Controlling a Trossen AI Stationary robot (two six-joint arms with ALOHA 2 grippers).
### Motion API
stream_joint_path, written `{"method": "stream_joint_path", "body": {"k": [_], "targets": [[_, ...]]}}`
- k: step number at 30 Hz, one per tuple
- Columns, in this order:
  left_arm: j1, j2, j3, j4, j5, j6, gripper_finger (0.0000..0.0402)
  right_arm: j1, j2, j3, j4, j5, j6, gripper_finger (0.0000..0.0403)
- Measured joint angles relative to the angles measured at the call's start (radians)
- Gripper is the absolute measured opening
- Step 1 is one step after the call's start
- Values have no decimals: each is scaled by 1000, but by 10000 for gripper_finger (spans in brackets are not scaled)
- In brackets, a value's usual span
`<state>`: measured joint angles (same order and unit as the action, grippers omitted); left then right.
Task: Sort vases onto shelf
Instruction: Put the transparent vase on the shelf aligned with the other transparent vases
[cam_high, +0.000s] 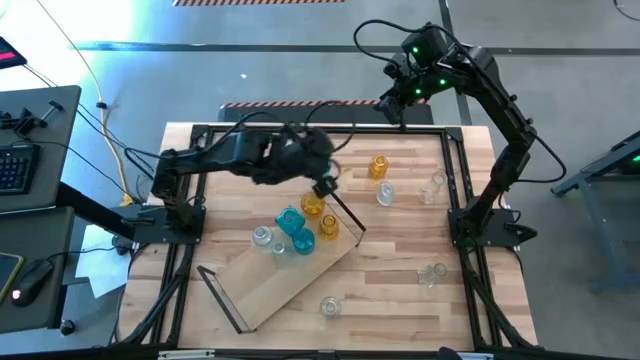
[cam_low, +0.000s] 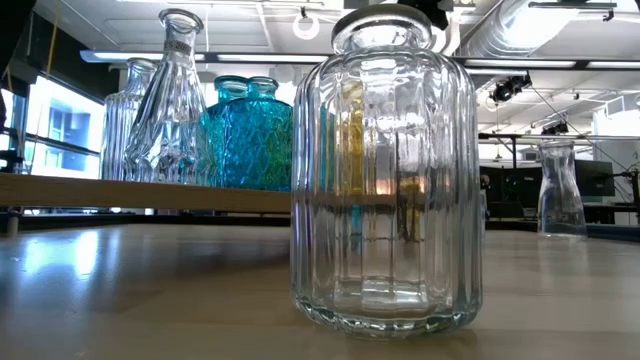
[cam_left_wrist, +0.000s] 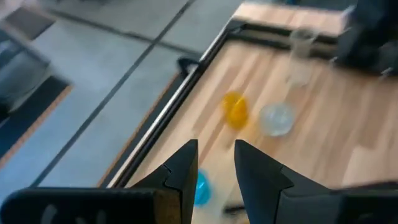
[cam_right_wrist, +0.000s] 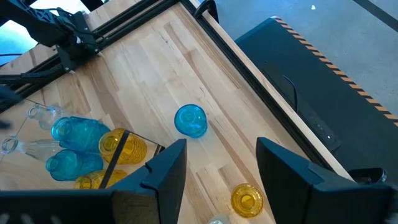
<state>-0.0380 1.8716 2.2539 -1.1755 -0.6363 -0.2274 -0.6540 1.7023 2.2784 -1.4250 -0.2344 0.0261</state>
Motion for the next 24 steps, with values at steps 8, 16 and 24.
{"method": "stream_joint_path", "body": {"k": [8,16,24], "targets": [[85,36,1,194,153,107,96,0,0,0,39,0,0,176],[144,22,1,191,173,98,96,0,5,-5,116,-5,-106,176],[149,18,1,162,174,99,96,0,7,-6,190,-9,-234,176]]}}
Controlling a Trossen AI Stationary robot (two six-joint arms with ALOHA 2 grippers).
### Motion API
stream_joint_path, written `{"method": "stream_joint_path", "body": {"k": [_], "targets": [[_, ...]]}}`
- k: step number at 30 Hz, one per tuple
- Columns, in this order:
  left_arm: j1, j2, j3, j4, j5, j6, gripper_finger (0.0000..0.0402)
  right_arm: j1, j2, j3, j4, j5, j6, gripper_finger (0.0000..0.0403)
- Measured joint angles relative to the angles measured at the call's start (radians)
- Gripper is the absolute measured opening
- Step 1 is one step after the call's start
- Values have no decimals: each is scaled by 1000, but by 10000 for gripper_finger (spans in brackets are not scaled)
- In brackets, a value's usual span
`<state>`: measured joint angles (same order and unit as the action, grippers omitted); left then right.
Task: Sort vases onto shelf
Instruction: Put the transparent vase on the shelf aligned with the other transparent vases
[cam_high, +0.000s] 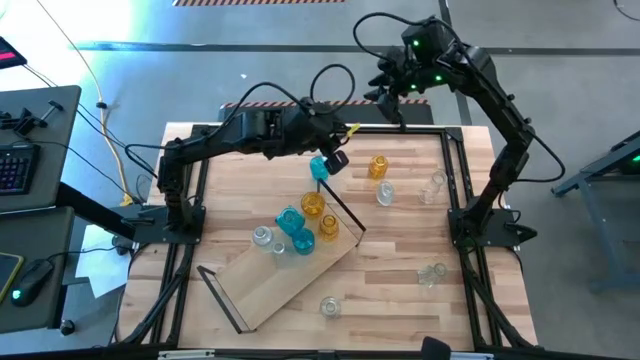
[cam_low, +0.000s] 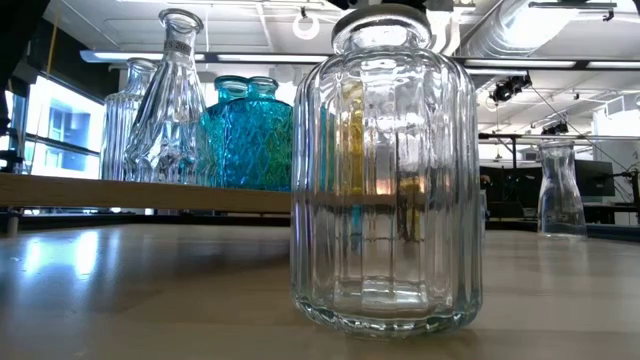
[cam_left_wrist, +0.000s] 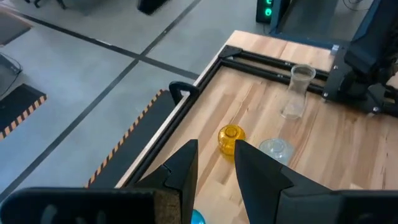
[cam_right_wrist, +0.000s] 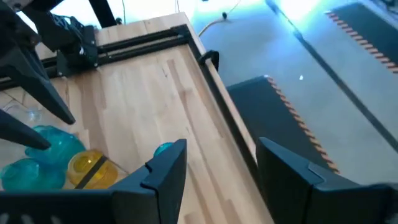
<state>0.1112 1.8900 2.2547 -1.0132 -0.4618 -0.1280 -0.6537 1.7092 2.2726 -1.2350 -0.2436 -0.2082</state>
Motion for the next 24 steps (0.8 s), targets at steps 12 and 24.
{"method": "stream_joint_path", "body": {"k": [12,24], "targets": [[-29,-77,0,-146,280,62,96,32,6,0,-89,-220,-84,176],[-209,-270,1,-293,286,-124,95,119,6,-53,-259,-18,35,176]]}}
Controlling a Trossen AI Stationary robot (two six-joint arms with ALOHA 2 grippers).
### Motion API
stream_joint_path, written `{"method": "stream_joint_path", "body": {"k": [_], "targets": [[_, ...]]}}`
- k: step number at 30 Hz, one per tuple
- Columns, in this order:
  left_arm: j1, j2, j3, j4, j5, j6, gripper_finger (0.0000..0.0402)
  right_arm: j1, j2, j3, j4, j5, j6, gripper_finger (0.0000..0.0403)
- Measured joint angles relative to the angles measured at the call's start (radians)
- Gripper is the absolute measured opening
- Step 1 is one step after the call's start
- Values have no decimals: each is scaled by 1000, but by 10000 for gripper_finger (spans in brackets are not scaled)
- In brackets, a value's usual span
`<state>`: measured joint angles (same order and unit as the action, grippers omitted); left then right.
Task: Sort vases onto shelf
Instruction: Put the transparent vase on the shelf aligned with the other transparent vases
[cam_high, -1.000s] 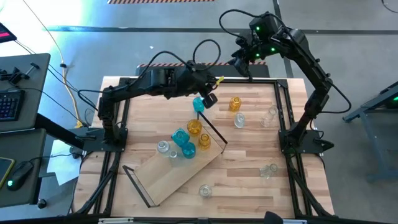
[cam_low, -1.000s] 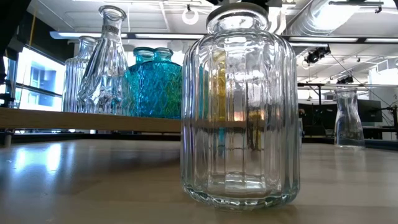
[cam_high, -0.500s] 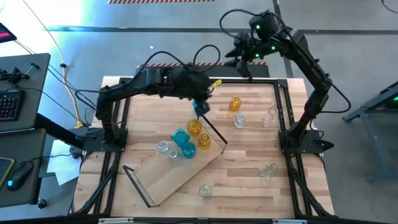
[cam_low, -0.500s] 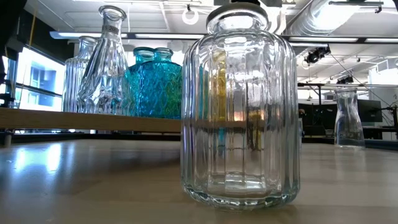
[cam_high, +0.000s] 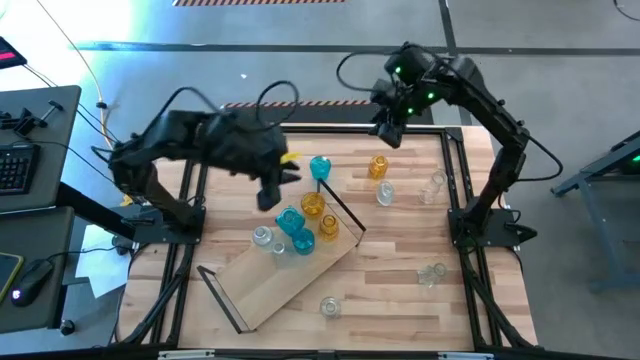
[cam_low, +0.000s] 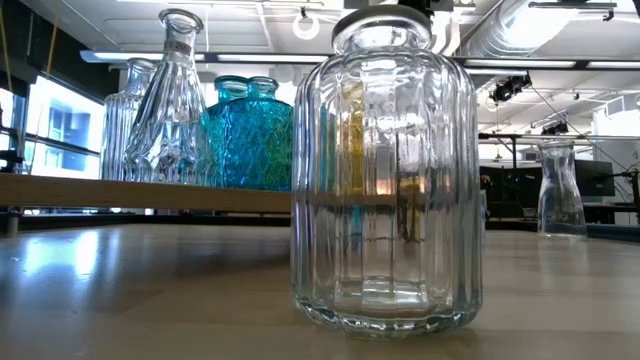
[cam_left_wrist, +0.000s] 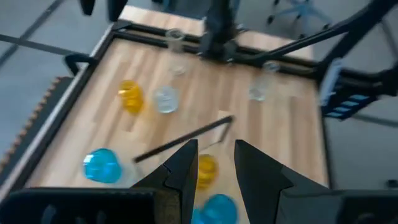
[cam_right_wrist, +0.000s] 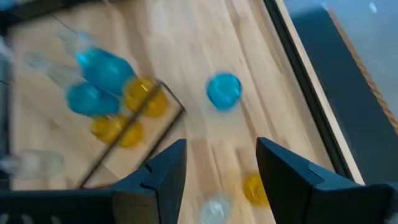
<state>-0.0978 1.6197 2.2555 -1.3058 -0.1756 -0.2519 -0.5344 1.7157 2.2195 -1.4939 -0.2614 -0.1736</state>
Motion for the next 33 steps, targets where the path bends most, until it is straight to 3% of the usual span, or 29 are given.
{"method": "stream_joint_path", "body": {"k": [3,11,16,20,23,31,33], "targets": [[-114,-6,0,21,-62,-60,92,20,-1,-70,-12,88,56,176],[-368,92,-1,110,-177,-152,79,113,-2,-233,-60,108,243,176],[-450,164,-1,224,-167,-99,78,183,-5,-280,-51,275,311,176],[-462,205,-1,291,-89,-94,78,195,-5,-287,-50,295,331,176],[-457,226,-1,308,-90,-95,78,185,-5,-287,-56,295,315,176],[-420,299,0,291,-21,-89,78,89,-5,-287,-77,295,169,176],[-408,334,0,297,-3,-145,78,57,-5,-287,-76,288,125,176]]}}
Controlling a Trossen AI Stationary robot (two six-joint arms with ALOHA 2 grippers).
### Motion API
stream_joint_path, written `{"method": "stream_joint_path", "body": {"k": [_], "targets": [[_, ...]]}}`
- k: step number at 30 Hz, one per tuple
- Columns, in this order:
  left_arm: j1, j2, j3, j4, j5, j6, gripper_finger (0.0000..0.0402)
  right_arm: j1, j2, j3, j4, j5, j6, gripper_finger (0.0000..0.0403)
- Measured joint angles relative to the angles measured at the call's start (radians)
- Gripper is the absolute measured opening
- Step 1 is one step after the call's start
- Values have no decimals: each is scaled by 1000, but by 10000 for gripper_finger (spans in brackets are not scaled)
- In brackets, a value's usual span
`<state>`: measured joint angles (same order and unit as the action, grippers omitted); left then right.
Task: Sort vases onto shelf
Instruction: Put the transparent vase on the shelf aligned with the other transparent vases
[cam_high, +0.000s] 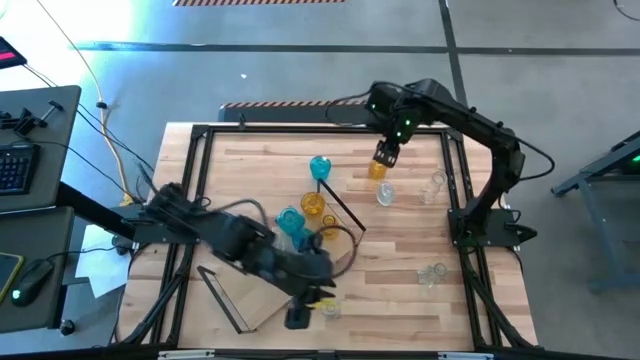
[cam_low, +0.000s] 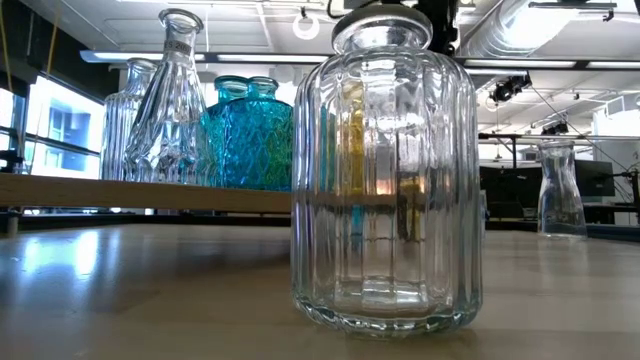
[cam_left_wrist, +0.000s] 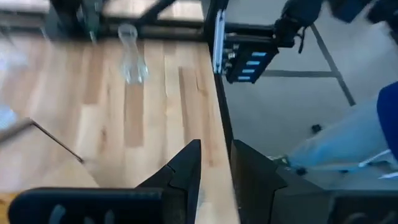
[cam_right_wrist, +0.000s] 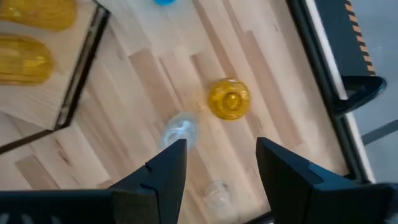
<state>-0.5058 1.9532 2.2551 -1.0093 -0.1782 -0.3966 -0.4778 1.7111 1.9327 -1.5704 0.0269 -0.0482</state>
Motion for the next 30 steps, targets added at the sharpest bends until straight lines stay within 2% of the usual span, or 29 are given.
{"method": "stream_joint_path", "body": {"k": [3,11,15,20,30], "targets": [[14,55,0,-1,53,-75,78,-45,0,0,-1,-22,-55,176],[7,195,-1,0,68,-228,78,-133,-12,0,0,-41,-170,176],[-5,233,-1,3,74,-269,78,-181,-21,0,13,-110,-178,176],[-10,252,-1,0,103,-272,78,-219,-40,0,43,-225,-170,176],[-6,337,-1,1,174,-256,80,-216,-55,0,34,-253,-162,176]]}}
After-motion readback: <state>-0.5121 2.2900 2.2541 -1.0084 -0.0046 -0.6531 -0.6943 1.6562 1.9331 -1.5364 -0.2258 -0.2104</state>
